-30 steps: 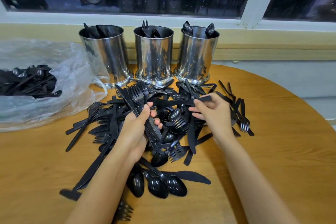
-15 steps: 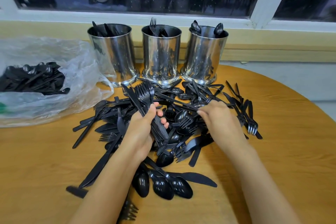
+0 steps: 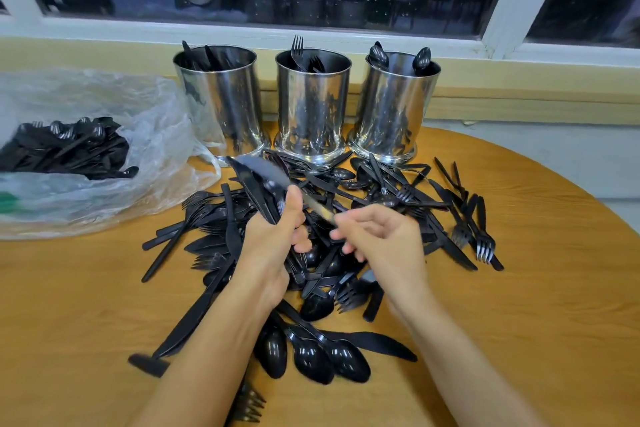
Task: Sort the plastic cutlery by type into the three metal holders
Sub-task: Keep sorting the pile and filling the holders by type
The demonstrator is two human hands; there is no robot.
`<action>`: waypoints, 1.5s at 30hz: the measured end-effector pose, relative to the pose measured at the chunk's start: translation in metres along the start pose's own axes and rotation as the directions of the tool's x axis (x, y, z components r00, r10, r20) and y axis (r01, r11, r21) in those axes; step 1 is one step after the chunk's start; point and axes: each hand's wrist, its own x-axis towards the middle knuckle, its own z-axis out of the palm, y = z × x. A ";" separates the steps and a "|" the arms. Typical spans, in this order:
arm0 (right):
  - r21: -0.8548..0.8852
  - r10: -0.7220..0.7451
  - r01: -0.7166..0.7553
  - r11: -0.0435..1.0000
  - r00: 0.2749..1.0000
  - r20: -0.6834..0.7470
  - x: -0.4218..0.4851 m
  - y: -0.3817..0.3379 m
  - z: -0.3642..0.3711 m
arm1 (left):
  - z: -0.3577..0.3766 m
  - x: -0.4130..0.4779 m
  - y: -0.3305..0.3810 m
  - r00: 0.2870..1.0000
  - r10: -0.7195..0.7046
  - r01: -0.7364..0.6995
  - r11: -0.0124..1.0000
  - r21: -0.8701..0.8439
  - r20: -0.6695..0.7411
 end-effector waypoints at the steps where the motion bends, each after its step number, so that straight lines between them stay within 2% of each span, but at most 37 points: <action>1: -0.030 0.001 0.001 1.000 0.998 0.067 -0.002 0.001 0.003 | 0.000 0.000 0.001 1.000 -0.017 0.018 0.999 0.046 -0.015; 3: -0.096 -0.014 0.032 0.995 0.982 0.190 -0.004 0.004 0.007 | -0.002 0.001 0.002 0.998 -0.045 0.050 0.992 0.112 -0.047; 6: -0.220 -0.071 0.137 0.966 0.956 0.283 -0.006 0.007 0.006 | -0.005 0.004 -0.001 0.998 -0.051 0.054 0.995 0.081 -0.029; 8: -0.241 -0.095 0.157 0.958 0.964 0.249 -0.002 0.003 0.002 | -0.006 0.006 -0.004 1.000 -0.024 0.025 0.992 0.121 -0.007; 12: -0.244 -0.211 0.225 0.943 0.974 0.080 0.014 -0.018 0.001 | -0.002 0.003 -0.009 0.998 0.023 -0.035 0.972 0.234 0.053; 14: -0.338 -0.251 0.273 0.901 0.962 0.107 0.021 -0.032 0.013 | 0.003 -0.001 -0.007 0.993 0.073 -0.094 0.959 0.268 0.089; 17: -0.510 -0.221 0.287 0.811 0.957 0.187 0.027 -0.045 0.035 | 0.007 -0.007 -0.006 0.976 0.154 -0.199 0.914 0.353 0.152; 19: -0.599 -0.217 0.306 0.740 0.951 0.218 0.032 -0.050 0.044 | 0.007 -0.009 -0.004 0.974 0.162 -0.210 0.905 0.370 0.159; 20: -0.597 -0.211 0.303 0.743 0.952 0.220 0.035 -0.051 0.046 | 0.006 -0.009 -0.003 0.973 0.160 -0.211 0.903 0.374 0.165; 25: -0.372 -0.075 0.176 0.912 0.960 0.271 0.043 -0.057 0.035 | 0.005 -0.009 0.001 0.973 0.111 -0.167 0.943 0.286 0.203; 28: -0.305 -0.033 0.147 0.941 0.937 0.349 0.042 -0.060 0.028 | 0.005 -0.011 0.002 0.969 0.074 -0.132 0.962 0.238 0.237; 31: -0.353 -0.042 0.192 0.916 0.920 0.390 0.042 -0.057 0.030 | 0.003 -0.009 0.001 0.965 0.075 -0.150 0.943 0.297 0.250; 34: -0.361 -0.062 0.202 0.910 0.930 0.362 0.043 -0.056 0.032 | 0.004 -0.008 0.003 0.966 0.063 -0.131 0.955 0.266 0.250; 42: -0.159 -0.121 0.166 0.973 0.958 0.260 0.045 -0.061 0.026 | 0.001 -0.008 0.007 0.961 0.080 -0.095 0.994 0.045 0.263; 45: -0.057 -0.146 0.157 0.986 0.975 0.168 0.049 -0.062 0.022 | 0.000 -0.007 0.007 0.968 0.070 -0.062 0.997 -0.039 0.243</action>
